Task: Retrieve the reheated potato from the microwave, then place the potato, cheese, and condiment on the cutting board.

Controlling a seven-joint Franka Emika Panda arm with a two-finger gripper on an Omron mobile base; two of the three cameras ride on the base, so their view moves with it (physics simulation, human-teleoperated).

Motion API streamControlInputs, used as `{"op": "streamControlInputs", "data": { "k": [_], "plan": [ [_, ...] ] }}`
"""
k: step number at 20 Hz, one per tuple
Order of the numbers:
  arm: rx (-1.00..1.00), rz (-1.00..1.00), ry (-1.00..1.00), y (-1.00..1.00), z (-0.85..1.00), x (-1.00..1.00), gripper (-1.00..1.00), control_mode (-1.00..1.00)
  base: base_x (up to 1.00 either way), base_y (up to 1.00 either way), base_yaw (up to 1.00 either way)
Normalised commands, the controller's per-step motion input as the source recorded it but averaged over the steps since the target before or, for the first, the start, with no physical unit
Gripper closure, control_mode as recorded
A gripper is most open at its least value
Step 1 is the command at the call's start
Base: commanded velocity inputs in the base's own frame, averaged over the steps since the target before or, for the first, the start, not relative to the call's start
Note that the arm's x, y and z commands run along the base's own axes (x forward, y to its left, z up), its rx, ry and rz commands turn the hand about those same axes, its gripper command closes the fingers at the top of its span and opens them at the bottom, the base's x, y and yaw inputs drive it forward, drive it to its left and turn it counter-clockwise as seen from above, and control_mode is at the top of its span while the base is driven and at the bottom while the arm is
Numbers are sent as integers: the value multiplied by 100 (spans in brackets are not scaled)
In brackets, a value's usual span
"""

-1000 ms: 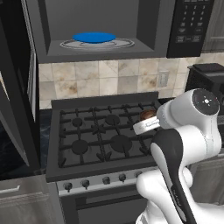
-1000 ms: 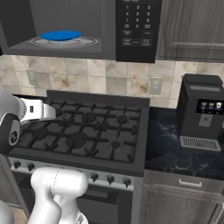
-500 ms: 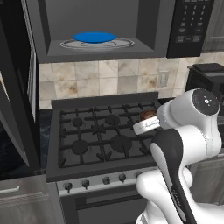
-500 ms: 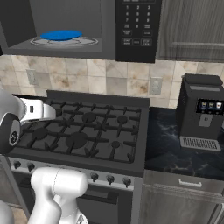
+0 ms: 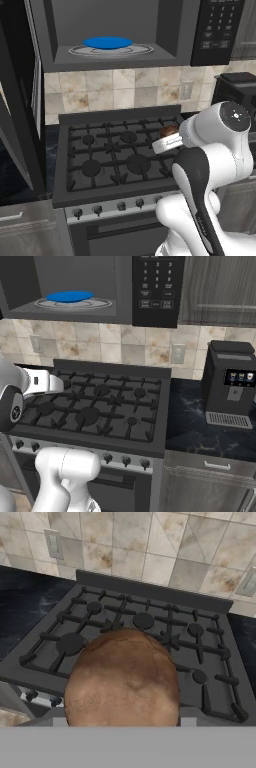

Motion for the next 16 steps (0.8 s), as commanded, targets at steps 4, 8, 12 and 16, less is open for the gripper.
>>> {"op": "streamControlInputs", "data": {
  "k": [4, 8, 12, 16],
  "plan": [
    [0, 0, 0, 0, 0, 0, 100, 100, 0, 0, 0],
    [0, 0, 0, 0, 0, 0, 100, 100, -7, 0, 0],
    [0, 0, 0, 0, 0, 0, 100, 100, -57, -3, -3],
    [0, 0, 0, 0, 0, 0, 100, 100, -84, -4, -8]
  ]
}}
